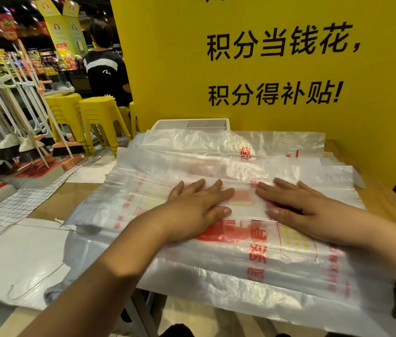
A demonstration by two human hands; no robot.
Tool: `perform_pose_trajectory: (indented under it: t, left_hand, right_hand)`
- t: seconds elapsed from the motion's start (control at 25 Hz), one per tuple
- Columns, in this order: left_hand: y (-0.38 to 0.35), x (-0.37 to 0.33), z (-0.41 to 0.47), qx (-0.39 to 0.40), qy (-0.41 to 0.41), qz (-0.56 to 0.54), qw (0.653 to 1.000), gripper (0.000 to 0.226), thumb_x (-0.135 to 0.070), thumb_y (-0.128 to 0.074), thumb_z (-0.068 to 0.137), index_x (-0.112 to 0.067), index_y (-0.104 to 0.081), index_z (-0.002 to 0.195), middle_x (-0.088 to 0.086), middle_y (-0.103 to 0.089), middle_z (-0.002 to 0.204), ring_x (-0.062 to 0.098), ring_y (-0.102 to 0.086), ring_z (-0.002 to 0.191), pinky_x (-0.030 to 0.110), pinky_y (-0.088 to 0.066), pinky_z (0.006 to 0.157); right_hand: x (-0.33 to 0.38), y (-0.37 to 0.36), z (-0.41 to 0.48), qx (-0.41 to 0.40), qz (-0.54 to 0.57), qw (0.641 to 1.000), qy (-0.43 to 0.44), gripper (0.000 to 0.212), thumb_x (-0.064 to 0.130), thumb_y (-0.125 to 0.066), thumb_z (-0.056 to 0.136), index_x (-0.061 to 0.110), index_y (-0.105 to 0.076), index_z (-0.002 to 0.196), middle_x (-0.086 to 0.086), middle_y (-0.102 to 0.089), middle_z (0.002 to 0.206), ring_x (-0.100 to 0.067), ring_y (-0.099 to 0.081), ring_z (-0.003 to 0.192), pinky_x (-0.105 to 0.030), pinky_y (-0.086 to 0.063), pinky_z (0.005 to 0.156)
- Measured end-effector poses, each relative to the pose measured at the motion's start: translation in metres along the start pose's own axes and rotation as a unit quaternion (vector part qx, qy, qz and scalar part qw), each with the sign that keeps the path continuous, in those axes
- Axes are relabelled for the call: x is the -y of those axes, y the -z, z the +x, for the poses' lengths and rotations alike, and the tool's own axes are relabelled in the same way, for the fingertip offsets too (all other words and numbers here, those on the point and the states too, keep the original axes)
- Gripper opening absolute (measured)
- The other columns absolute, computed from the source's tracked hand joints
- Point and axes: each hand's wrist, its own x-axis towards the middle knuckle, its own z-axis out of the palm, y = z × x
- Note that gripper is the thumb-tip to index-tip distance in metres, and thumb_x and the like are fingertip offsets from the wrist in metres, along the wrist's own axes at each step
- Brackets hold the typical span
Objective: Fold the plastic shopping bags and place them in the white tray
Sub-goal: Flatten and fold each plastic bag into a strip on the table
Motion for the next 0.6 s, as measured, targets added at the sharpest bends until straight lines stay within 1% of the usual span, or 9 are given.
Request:
perform_pose_trajectory:
  t: [0.08,0.16,0.24,0.32,0.36,0.44,0.48,0.56,0.6]
  left_hand:
    - [0.001,0.004,-0.001,0.013,0.004,-0.013,1.0,0.051,-0.057,-0.024,0.104,-0.055,-0.01,0.153,-0.022,0.002,0.164,0.008,0.008,0.152,0.043,0.012,0.122]
    - [0.001,0.004,0.0,-0.002,0.011,-0.019,1.0,0.053,-0.057,-0.03,0.103,-0.053,-0.013,0.153,-0.019,-0.003,0.165,0.01,0.004,0.152,0.044,0.01,0.123]
    - [0.0,0.0,-0.001,-0.083,0.026,-0.016,0.996,0.061,-0.058,-0.043,0.099,-0.045,-0.02,0.154,-0.011,-0.022,0.163,0.014,-0.011,0.15,0.039,-0.002,0.121]
    - [0.0,-0.005,-0.003,-0.16,0.037,-0.025,0.986,0.064,-0.055,-0.055,0.095,-0.039,-0.03,0.151,-0.007,-0.043,0.147,0.017,-0.028,0.138,0.031,-0.016,0.111]
    - [0.001,-0.007,-0.002,-0.169,0.036,-0.045,0.984,0.063,-0.051,-0.058,0.094,-0.037,-0.034,0.15,-0.006,-0.049,0.139,0.017,-0.035,0.133,0.031,-0.021,0.109]
    - [0.004,-0.009,0.003,-0.163,0.032,-0.155,0.974,0.059,-0.039,-0.063,0.094,-0.033,-0.037,0.147,-0.005,-0.056,0.127,0.015,-0.051,0.12,0.035,-0.038,0.108]
    - [0.005,-0.01,0.005,-0.164,0.031,-0.225,0.96,0.056,-0.032,-0.064,0.094,-0.031,-0.04,0.144,-0.005,-0.056,0.123,0.013,-0.057,0.112,0.037,-0.047,0.102]
    - [0.006,-0.011,0.007,-0.183,0.035,-0.313,0.931,0.04,-0.022,-0.061,0.096,-0.028,-0.046,0.133,-0.006,-0.057,0.12,0.011,-0.064,0.1,0.036,-0.055,0.09]
    - [0.004,-0.011,0.007,-0.191,0.04,-0.335,0.922,0.032,-0.019,-0.058,0.097,-0.029,-0.049,0.126,-0.006,-0.06,0.118,0.015,-0.066,0.094,0.038,-0.057,0.085]
  right_hand:
    - [-0.004,0.004,0.0,0.014,0.006,1.0,0.004,0.059,0.068,-0.035,0.092,0.06,-0.018,0.148,0.048,-0.008,0.15,0.017,0.008,0.143,-0.027,0.006,0.122]
    - [-0.003,0.006,0.003,0.016,0.008,1.0,-0.001,0.063,0.069,-0.039,0.09,0.057,-0.021,0.149,0.045,-0.012,0.152,0.014,0.004,0.145,-0.028,0.003,0.122]
    - [0.001,0.005,0.003,-0.022,0.01,1.0,0.0,0.065,0.065,-0.045,0.089,0.049,-0.029,0.15,0.035,-0.025,0.153,0.006,-0.012,0.147,-0.028,-0.01,0.123]
    - [0.005,0.005,0.0,-0.082,0.022,0.996,0.016,0.062,0.057,-0.055,0.091,0.041,-0.037,0.149,0.027,-0.041,0.144,0.003,-0.038,0.133,-0.027,-0.032,0.114]
    - [0.008,0.005,0.0,-0.099,0.033,0.994,0.022,0.062,0.052,-0.06,0.091,0.039,-0.039,0.148,0.026,-0.046,0.135,0.005,-0.044,0.123,-0.024,-0.038,0.107]
    - [0.015,0.006,0.0,-0.11,0.034,0.993,0.019,0.065,0.046,-0.066,0.09,0.035,-0.039,0.148,0.026,-0.046,0.123,0.007,-0.047,0.111,-0.014,-0.039,0.097]
    - [0.018,0.008,0.001,-0.11,0.026,0.994,0.01,0.067,0.046,-0.067,0.09,0.034,-0.038,0.148,0.025,-0.045,0.122,0.005,-0.048,0.11,-0.012,-0.038,0.095]
    - [0.024,0.013,0.004,-0.105,0.008,0.994,-0.013,0.067,0.05,-0.068,0.088,0.033,-0.04,0.146,0.017,-0.047,0.128,-0.001,-0.049,0.114,-0.015,-0.037,0.097]
    - [0.027,0.015,0.006,-0.104,-0.002,0.994,-0.024,0.063,0.054,-0.067,0.087,0.033,-0.045,0.143,0.014,-0.049,0.129,-0.005,-0.05,0.115,-0.018,-0.039,0.096]
